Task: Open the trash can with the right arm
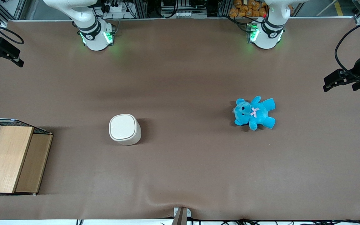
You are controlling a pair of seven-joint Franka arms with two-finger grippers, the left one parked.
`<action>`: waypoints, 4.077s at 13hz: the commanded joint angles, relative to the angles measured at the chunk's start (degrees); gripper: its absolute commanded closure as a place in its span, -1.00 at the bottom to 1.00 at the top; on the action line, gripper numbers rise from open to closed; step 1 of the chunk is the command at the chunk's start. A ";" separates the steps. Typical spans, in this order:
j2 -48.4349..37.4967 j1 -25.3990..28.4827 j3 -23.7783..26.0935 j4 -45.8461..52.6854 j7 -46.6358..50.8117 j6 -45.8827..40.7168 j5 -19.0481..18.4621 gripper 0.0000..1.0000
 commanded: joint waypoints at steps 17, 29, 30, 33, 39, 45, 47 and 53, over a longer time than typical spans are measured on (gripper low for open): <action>22.59 10.10 6.76 -1.30 10.62 16.98 -1.12 0.94; 30.70 14.59 6.76 -6.30 10.62 31.93 -5.78 1.00; 30.78 14.50 6.76 -6.83 10.62 32.55 -5.86 1.00; 31.31 14.24 6.67 -8.24 10.62 35.10 -5.86 1.00; 33.16 14.24 6.49 -8.24 10.62 36.95 -6.39 1.00; 34.21 14.24 6.40 -8.33 10.80 38.00 -6.39 1.00; 34.83 14.24 6.40 -8.42 10.88 38.52 -6.39 1.00; 34.31 13.89 6.32 -8.87 10.62 39.15 -6.04 1.00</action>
